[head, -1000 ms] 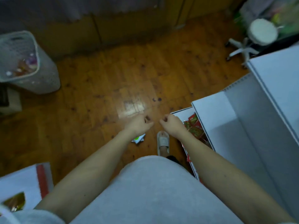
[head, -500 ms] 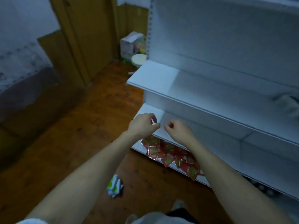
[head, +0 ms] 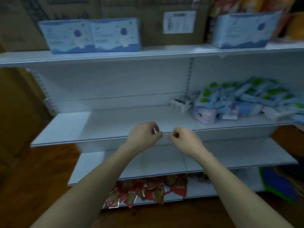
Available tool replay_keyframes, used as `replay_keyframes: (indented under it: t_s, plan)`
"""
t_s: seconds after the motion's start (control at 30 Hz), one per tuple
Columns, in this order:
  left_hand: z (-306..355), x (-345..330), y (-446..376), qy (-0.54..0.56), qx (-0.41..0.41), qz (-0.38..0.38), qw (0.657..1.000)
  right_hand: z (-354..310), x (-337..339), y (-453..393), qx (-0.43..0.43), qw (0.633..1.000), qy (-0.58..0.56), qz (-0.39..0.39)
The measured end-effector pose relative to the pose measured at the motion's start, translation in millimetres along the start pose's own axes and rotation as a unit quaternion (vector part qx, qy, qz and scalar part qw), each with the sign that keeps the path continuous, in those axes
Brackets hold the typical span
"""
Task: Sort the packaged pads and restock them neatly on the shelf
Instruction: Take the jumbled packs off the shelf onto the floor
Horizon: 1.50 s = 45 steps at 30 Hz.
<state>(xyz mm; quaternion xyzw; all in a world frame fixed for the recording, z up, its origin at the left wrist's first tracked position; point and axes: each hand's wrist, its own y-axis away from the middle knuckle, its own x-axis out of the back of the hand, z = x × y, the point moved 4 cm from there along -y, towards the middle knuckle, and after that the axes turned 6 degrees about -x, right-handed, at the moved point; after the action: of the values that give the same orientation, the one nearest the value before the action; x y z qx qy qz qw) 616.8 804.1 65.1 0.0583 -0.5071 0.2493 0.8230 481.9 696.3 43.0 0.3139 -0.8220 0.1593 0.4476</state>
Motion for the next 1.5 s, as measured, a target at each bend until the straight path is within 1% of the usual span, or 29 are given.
replay_keyframes:
  t_s: [0.13,0.27,0.37,0.47,0.57,0.7,0.83,0.93,1.03,1.1,1.17,1.23,1.3,1.37,1.43,1.5]
  plan:
    - [91,-56,-26,0.021,-0.029,-0.002,0.999,92,62,13,-0.028,1.0,0.003,0.013]
    - [161,-102,-40,0.04,-0.039,-0.022,0.998,165,113,24,-0.053,0.998,0.001,0.026]
    - [198,-118,-49,0.046,-0.039,-0.031,0.998,200,140,25,-0.063,0.997,-0.027,0.031]
    - [215,-136,-54,0.065,-0.033,-0.032,0.997,225,151,19,-0.071,0.996,-0.051,0.031]
    - [220,-155,-61,0.067,-0.024,-0.034,0.997,239,151,8,-0.078,0.993,-0.079,0.028]
    - [216,-172,-83,0.08,-0.004,-0.03,0.996,251,139,-15,-0.095,0.987,-0.127,-0.007]
    - [206,-181,-127,0.121,0.023,-0.009,0.992,261,137,-52,-0.131,0.966,-0.219,-0.042]
    - [195,-189,-172,0.151,0.036,0.017,0.988,267,141,-89,-0.161,0.951,-0.253,-0.069]
    - [189,-193,-225,0.199,0.029,0.07,0.977,271,156,-134,-0.179,0.943,-0.275,-0.06]
    - [185,-195,-256,0.173,0.023,0.113,0.978,274,170,-162,-0.171,0.945,-0.275,-0.041]
    - [181,-197,-281,0.133,0.017,0.134,0.982,278,184,-187,-0.155,0.953,-0.26,-0.001]
    - [173,-198,-304,0.109,0.018,0.118,0.987,279,195,-210,-0.133,0.963,-0.231,0.047]
    - [162,-200,-325,0.134,0.033,0.076,0.987,274,199,-230,-0.116,0.97,-0.203,0.069]
    - [156,-204,-339,0.174,0.043,0.021,0.984,270,197,-247,-0.094,0.982,-0.151,0.07]
    - [153,-213,-350,0.173,0.04,-0.026,0.984,271,189,-260,-0.075,0.991,-0.097,0.055]
    - [151,-222,-355,0.174,0.05,-0.042,0.983,277,181,-268,-0.07,0.995,-0.057,0.044]
